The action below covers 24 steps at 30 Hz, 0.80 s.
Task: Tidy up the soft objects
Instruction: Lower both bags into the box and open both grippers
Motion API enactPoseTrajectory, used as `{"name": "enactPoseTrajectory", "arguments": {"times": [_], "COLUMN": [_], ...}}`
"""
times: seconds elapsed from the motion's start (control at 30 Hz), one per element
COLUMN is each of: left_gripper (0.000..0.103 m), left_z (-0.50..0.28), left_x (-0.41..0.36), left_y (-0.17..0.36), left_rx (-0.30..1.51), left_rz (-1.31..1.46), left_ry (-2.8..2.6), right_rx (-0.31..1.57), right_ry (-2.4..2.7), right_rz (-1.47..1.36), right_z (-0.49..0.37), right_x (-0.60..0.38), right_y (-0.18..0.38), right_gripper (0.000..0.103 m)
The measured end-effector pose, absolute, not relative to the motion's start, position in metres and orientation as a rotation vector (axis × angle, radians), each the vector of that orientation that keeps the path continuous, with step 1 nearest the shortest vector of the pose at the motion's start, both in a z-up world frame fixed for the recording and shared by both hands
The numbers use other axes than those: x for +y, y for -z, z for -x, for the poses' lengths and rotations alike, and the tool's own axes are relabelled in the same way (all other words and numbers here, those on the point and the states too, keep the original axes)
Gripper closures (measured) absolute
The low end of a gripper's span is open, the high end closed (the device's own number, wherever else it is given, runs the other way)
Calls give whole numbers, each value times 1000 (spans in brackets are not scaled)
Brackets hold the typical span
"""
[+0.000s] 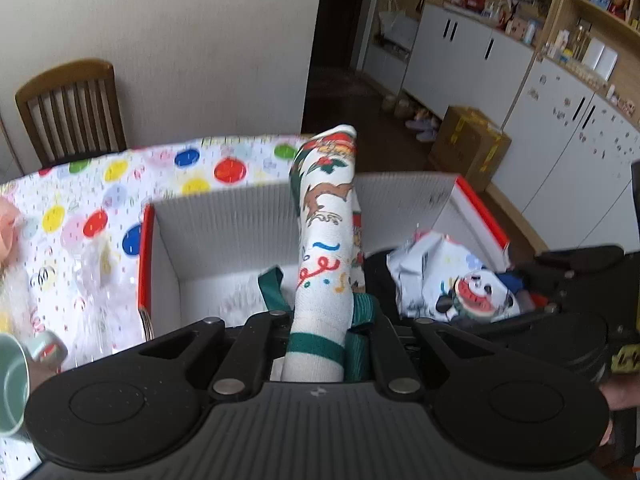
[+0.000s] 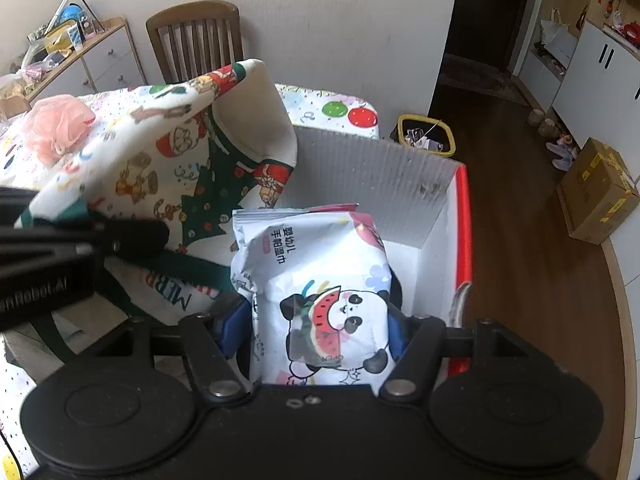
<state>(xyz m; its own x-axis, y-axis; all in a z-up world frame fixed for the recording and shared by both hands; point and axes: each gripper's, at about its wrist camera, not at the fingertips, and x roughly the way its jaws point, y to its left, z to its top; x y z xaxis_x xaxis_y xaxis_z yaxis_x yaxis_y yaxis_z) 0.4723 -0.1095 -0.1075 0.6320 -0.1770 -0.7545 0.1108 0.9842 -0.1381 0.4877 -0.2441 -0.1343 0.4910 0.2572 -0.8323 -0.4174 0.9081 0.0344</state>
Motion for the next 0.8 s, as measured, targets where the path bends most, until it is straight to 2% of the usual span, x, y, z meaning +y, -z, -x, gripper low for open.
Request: {"name": "enactPoseTrajectory", "arguments": {"times": [0.33, 0.43, 0.8], "left_gripper": [95, 94, 87], "left_z": [-467, -465, -459], "left_x": [-115, -116, -118], "left_y": [125, 125, 124], "left_rx": [961, 965, 990], "left_rz": [45, 27, 48], "left_ry": [177, 170, 165], "right_rx": [957, 956, 947], "right_ry": [-416, -414, -431], "right_rz": [242, 239, 235], "right_z": [-485, -485, -472], "right_x": [-235, -237, -246], "right_y": [142, 141, 134], "right_gripper": [33, 28, 24]}}
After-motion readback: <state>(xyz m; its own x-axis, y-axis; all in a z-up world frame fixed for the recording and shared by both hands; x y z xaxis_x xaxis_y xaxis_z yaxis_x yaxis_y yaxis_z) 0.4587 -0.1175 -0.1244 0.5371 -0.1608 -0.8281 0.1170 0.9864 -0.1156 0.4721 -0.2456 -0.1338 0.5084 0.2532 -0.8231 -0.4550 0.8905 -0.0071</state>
